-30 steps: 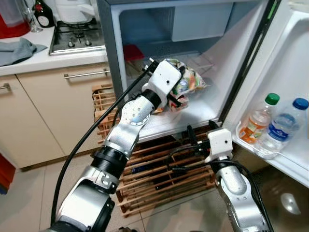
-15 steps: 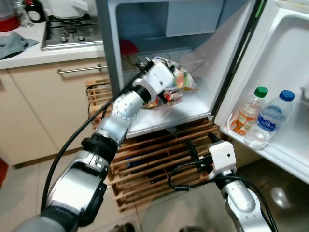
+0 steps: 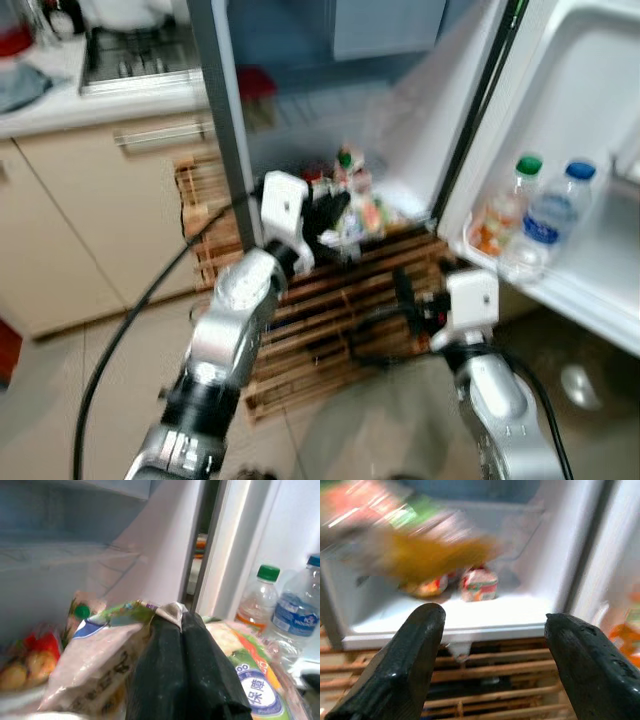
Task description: Restocking fridge
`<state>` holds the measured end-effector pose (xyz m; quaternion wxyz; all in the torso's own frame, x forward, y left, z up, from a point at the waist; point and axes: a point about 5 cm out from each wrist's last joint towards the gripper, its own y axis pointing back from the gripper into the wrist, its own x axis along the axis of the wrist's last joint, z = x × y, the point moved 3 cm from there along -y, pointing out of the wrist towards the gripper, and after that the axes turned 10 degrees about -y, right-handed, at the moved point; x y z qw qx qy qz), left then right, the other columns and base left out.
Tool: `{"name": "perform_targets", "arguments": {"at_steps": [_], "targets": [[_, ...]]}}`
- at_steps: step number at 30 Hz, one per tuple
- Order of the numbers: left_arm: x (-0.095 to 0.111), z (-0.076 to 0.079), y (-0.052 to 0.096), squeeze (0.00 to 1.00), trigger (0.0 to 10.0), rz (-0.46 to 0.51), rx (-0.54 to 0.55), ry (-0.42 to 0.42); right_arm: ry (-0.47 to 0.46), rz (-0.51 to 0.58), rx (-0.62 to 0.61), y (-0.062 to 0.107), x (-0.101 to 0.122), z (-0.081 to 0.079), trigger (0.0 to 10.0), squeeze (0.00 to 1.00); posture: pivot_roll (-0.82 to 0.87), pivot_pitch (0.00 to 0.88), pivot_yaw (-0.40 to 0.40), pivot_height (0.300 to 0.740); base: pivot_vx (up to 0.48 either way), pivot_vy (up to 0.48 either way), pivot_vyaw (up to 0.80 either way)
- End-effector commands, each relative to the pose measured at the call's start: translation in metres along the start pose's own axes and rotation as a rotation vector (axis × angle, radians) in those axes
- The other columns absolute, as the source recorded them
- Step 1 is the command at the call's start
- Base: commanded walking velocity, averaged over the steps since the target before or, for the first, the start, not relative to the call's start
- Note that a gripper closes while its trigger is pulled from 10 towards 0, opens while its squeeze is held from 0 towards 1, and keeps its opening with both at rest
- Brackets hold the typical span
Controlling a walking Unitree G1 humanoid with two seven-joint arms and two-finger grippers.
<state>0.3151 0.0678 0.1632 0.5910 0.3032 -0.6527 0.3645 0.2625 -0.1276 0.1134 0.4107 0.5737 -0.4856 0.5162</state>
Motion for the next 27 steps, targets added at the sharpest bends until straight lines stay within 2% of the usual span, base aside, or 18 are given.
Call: {"name": "perform_targets", "arguments": {"at_steps": [1,3,5,10,12,18,20,27], "targets": [[0.0,-0.007,0.014,0.0,10.0,-0.031,0.046,0.026,0.003,0.017,-0.028,0.003,0.007,0.007,10.0,0.07,-0.19,0.0,0.035,0.74,0.0,0.0,0.0],[0.0,-0.004,0.02,0.0,10.0,-0.039,0.067,0.035,-0.004,0.017,-0.051,0.002,0.007,0.014,10.0,0.07,-0.18,0.0,0.035,0.74,0.0,0.0,0.0],[0.002,0.0,0.019,0.0,10.0,-0.037,0.062,0.029,-0.009,0.017,-0.059,0.0,0.006,0.016,10.0,0.07,-0.17,0.0,0.035,0.74,0.0,0.0,0.0],[0.022,0.005,-0.005,0.0,10.0,0.024,0.027,-0.119,-0.016,0.063,-0.029,-0.018,0.016,0.007,10.0,0.06,-0.17,0.0,0.036,0.74,0.0,0.0,0.0],[0.026,0.006,-0.004,0.0,10.0,0.033,0.022,-0.118,-0.016,0.083,-0.012,-0.019,0.021,0.004,10.0,0.07,-0.17,0.0,0.037,0.74,0.0,0.0,0.0],[0.024,0.0,0.002,0.0,10.0,0.0,0.039,-0.138,-0.005,0.074,0.017,-0.006,0.025,0.006,10.0,0.07,-0.17,0.0,0.037,0.74,0.0,0.0,0.0],[0.019,-0.006,-0.002,0.0,10.0,-0.02,0.062,-0.168,0.01,0.032,0.01,0.009,0.018,0.015,10.0,0.07,-0.18,0.0,0.039,0.74,0.0,0.0,0.0],[0.013,-0.021,-0.016,0.0,10.0,-0.053,0.105,-0.197,0.019,-0.012,-0.007,0.031,0.012,0.028,10.0,0.08,-0.21,0.0,0.059,0.74,0.0,0.0,0.0]]}}
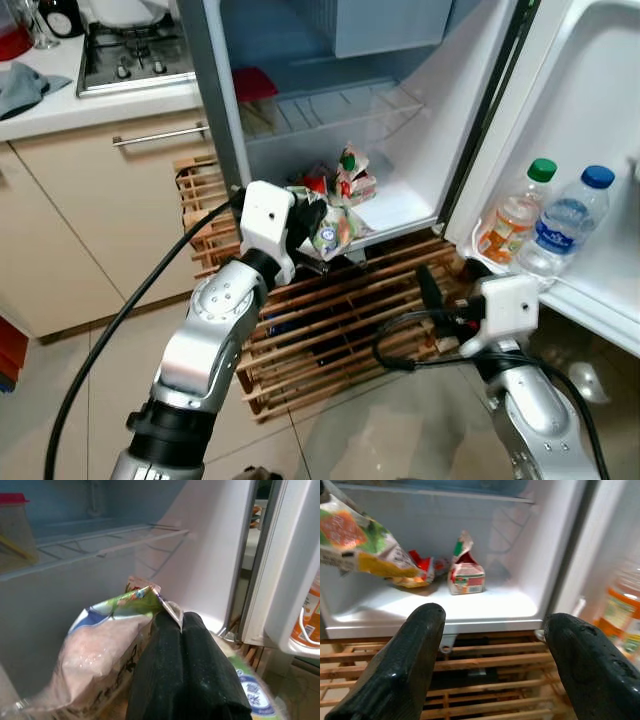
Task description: Restocking fridge
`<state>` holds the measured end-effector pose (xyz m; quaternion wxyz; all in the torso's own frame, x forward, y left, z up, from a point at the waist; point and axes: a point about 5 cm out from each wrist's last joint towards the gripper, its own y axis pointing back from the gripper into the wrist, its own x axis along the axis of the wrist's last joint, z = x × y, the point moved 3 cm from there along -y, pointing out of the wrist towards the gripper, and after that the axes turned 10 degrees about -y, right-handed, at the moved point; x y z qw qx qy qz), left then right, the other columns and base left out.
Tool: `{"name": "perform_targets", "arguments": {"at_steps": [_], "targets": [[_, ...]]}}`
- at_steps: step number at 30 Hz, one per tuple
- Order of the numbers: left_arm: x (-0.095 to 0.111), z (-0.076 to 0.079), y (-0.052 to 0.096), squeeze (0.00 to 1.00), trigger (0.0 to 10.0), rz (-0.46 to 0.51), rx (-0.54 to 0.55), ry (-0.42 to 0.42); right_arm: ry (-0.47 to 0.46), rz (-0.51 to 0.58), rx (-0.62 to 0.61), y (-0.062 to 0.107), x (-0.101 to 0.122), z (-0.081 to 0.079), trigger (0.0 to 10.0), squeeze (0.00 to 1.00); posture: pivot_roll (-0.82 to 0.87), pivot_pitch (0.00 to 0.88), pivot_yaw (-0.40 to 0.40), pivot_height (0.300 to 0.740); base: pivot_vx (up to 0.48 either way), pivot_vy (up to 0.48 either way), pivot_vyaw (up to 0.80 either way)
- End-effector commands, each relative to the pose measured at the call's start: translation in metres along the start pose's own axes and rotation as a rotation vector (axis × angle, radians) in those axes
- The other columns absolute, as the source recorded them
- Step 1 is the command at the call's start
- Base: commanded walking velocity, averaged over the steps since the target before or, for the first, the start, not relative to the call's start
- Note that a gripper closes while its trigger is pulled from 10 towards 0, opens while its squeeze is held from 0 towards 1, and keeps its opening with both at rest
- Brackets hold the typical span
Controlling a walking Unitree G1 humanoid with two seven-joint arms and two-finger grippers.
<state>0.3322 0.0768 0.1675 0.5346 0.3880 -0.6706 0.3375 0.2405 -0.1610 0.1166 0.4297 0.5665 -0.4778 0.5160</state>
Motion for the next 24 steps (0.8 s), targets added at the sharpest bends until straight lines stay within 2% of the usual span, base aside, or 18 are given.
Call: {"name": "perform_targets", "arguments": {"at_steps": [1,4,7,8,11,14,18,21,24], "targets": [[0.009,-0.008,-0.008,0.0,10.0,0.03,0.034,-0.018,-0.015,0.003,0.015,0.007,0.004,0.001,10.0,0.08,-0.21,0.0,0.059,0.74,0.0,0.0,0.0],[0.012,-0.009,-0.02,0.0,10.0,0.039,0.037,-0.02,-0.012,-0.025,0.018,0.016,-0.002,0.003,10.0,0.08,-0.23,0.0,0.076,0.74,0.0,0.0,0.0],[0.023,-0.003,-0.026,0.0,10.0,0.085,0.01,-0.022,-0.01,-0.028,0.019,0.017,-0.003,0.003,10.0,0.07,-0.23,0.0,0.078,0.74,0.192,0.0,0.0],[0.039,0.008,-0.031,0.0,10.0,0.153,-0.035,-0.059,-0.013,-0.028,0.018,0.016,-0.003,0.002,10.0,0.08,-0.24,0.0,0.08,0.74,0.48,0.0,0.0],[0.049,0.017,-0.035,0.0,10.0,0.198,-0.07,-0.072,-0.017,-0.028,0.024,0.015,-0.004,0.0,10.0,0.07,-0.24,0.0,0.082,0.74,0.48,0.0,0.0],[0.066,0.034,-0.036,0.0,10.0,0.27,-0.125,-0.089,-0.023,-0.025,0.035,0.011,-0.004,-0.005,10.0,0.07,-0.25,0.0,0.081,0.74,0.48,0.0,0.0],[0.07,0.035,-0.036,0.0,10.0,0.288,-0.122,-0.077,-0.021,-0.02,0.043,0.008,-0.004,-0.005,10.0,0.07,-0.25,0.0,0.081,0.74,0.48,0.0,0.0],[0.076,0.03,-0.035,0.0,10.0,0.316,-0.082,-0.065,-0.015,-0.014,0.056,0.004,-0.002,-0.005,10.0,0.08,-0.24,0.0,0.076,0.74,0.47,0.0,0.0],[0.079,0.022,-0.033,0.0,10.0,0.326,-0.021,-0.094,-0.015,-0.011,0.074,0.001,-0.001,-0.006,10.0,0.08,-0.23,0.0,0.071,0.74,0.435,0.087,0.0]]}}
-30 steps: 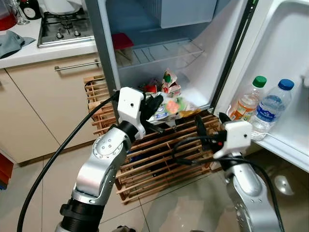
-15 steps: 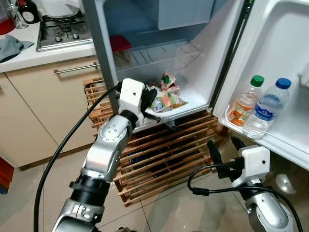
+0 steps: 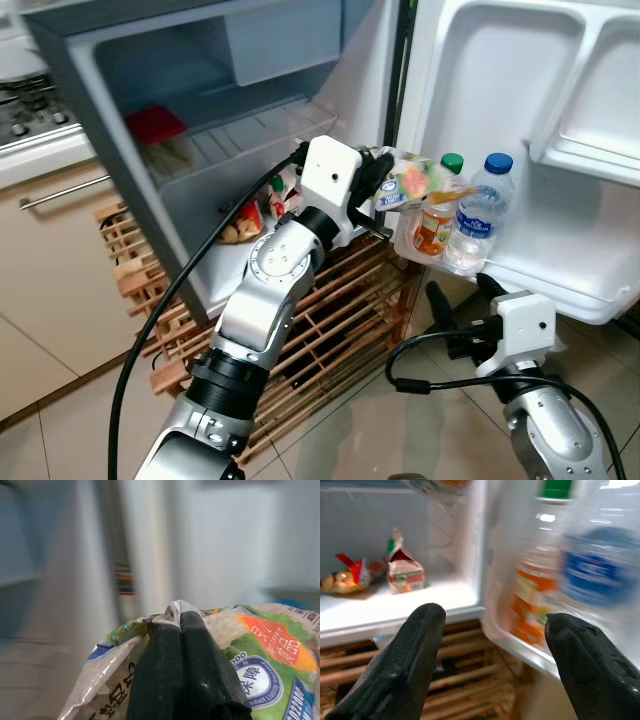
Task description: Restocking fridge
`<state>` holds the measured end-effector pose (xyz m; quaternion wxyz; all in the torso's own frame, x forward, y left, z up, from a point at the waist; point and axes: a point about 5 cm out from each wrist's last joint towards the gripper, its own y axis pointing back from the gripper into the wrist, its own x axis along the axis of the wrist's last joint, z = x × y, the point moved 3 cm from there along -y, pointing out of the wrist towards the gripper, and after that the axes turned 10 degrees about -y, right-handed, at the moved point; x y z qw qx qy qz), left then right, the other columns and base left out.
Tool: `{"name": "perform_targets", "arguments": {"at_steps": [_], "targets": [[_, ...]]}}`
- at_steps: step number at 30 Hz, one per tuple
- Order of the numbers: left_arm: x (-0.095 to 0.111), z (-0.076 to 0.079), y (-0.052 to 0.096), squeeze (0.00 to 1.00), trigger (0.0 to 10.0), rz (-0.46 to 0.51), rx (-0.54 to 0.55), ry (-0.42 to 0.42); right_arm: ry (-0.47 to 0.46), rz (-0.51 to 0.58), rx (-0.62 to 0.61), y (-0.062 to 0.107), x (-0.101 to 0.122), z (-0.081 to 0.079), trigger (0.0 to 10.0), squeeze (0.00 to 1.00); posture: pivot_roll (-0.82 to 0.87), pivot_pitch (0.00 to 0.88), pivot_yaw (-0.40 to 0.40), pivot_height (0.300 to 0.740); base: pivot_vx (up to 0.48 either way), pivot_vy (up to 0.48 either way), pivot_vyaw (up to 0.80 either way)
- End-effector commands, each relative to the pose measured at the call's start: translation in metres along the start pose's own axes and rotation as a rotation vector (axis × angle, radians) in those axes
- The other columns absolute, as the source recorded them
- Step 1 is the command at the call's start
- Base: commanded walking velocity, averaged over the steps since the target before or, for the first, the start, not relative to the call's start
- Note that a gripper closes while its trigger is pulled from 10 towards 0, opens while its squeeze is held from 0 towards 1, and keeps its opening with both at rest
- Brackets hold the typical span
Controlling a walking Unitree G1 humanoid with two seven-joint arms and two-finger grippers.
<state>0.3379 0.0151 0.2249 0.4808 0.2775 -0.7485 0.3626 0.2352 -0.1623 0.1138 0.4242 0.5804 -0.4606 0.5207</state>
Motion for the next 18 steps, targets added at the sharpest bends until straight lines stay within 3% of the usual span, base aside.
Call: {"name": "perform_targets", "arguments": {"at_steps": [1,7,10,18], "targets": [[0.014,-0.019,0.002,0.0,10.0,0.05,0.082,-0.05,-0.016,0.013,0.04,-0.006,0.003,-0.008,10.0,0.08,-0.23,0.0,0.071,0.74,0.401,0.262,0.0],[0.014,-0.021,0.014,0.0,10.0,0.055,0.077,0.011,-0.035,0.016,0.087,-0.015,0.005,-0.015,10.0,0.08,-0.22,0.0,0.065,0.74,0.047,0.457,0.0],[0.011,-0.019,0.019,0.0,10.0,0.033,0.055,0.001,-0.04,0.015,0.088,-0.017,0.006,-0.015,10.0,0.08,-0.22,0.0,0.063,0.74,0.0,0.456,0.0],[0.001,-0.03,0.009,0.0,10.0,-0.025,0.093,-0.086,-0.036,0.004,0.115,-0.024,0.004,-0.017,10.0,0.08,-0.2,0.0,0.051,0.74,0.0,0.0,0.0]]}}
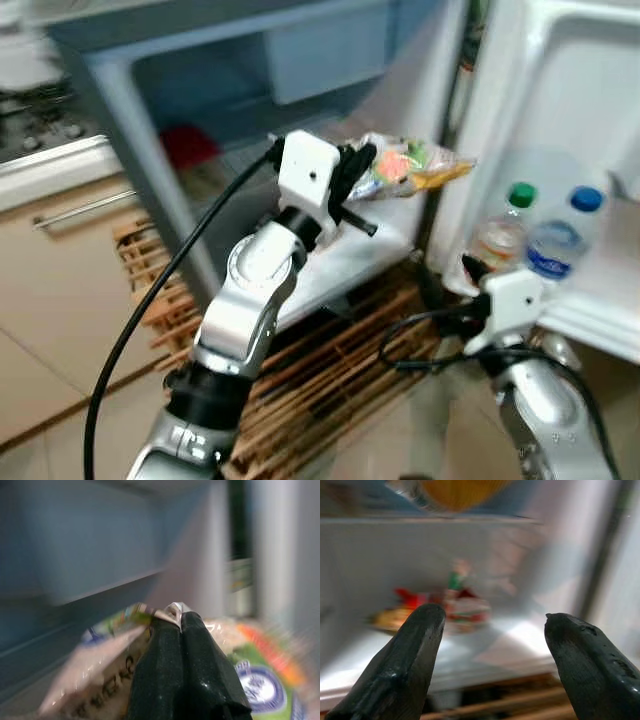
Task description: Restocking fridge
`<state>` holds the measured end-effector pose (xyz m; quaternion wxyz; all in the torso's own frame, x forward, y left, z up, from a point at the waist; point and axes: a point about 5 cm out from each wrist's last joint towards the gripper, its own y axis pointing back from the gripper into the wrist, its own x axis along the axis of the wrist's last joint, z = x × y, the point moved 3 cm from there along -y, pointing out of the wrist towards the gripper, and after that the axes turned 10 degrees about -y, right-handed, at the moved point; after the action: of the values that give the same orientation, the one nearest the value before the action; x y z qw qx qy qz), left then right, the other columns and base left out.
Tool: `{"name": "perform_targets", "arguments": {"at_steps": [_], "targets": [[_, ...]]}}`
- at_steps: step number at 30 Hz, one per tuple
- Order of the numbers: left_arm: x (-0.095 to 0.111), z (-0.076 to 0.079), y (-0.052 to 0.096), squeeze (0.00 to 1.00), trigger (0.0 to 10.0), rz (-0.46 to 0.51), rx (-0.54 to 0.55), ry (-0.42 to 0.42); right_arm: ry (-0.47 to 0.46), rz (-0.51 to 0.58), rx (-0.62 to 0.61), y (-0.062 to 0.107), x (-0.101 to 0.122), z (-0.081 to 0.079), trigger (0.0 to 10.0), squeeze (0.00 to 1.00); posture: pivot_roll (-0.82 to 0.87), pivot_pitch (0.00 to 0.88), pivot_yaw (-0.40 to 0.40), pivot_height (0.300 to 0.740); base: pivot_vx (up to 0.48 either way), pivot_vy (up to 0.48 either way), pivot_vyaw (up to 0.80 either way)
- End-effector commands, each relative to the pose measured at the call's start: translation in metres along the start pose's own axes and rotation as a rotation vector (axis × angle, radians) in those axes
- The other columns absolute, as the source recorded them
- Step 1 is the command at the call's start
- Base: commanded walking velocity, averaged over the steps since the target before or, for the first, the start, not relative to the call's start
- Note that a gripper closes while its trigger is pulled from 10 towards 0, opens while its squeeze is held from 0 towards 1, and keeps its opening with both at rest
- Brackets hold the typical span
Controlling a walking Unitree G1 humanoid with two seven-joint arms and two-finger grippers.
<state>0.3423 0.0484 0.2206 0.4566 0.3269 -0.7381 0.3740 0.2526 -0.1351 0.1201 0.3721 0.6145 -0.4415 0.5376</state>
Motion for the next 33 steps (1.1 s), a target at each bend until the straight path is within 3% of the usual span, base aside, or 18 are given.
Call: {"name": "perform_targets", "arguments": {"at_steps": [1,4,7,11,21,29,33], "targets": [[0.008,-0.001,-0.011,0.0,10.0,0.02,0.002,-0.041,0.011,-0.017,-0.007,0.0,-0.001,0.007,10.0,0.08,-0.2,0.0,0.051,0.74,0.0,0.0,0.0],[0.005,0.002,-0.016,0.0,10.0,0.011,-0.013,-0.048,0.013,-0.029,0.001,0.0,-0.003,0.008,10.0,0.08,-0.2,0.0,0.048,0.74,0.0,0.0,0.0],[0.003,0.021,-0.022,0.0,10.0,0.008,-0.07,-0.052,0.014,-0.027,0.008,-0.003,-0.001,0.007,10.0,0.08,-0.21,0.0,0.056,0.74,0.0,0.0,0.0],[-0.004,0.028,-0.019,0.0,10.0,-0.009,-0.1,-0.035,0.01,-0.009,-0.003,-0.005,0.002,0.007,10.0,0.08,-0.22,0.0,0.068,0.74,0.0,0.0,0.0],[-0.011,0.026,-0.018,0.0,10.0,-0.028,-0.111,-0.033,0.006,-0.024,-0.019,-0.005,-0.005,0.004,10.0,0.09,-0.22,0.0,0.081,0.74,0.048,-0.384,0.57],[-0.01,0.022,-0.015,0.0,10.0,-0.024,-0.097,-0.008,-0.004,-0.027,-0.015,-0.005,-0.009,0.003,10.0,0.07,-0.21,0.0,0.083,0.74,0.286,-0.371,0.0],[-0.006,0.015,-0.014,0.0,10.0,-0.011,-0.06,-0.016,-0.005,-0.035,-0.004,-0.004,-0.01,0.001,10.0,0.08,-0.21,0.0,0.082,0.74,0.083,0.0,0.0]]}}
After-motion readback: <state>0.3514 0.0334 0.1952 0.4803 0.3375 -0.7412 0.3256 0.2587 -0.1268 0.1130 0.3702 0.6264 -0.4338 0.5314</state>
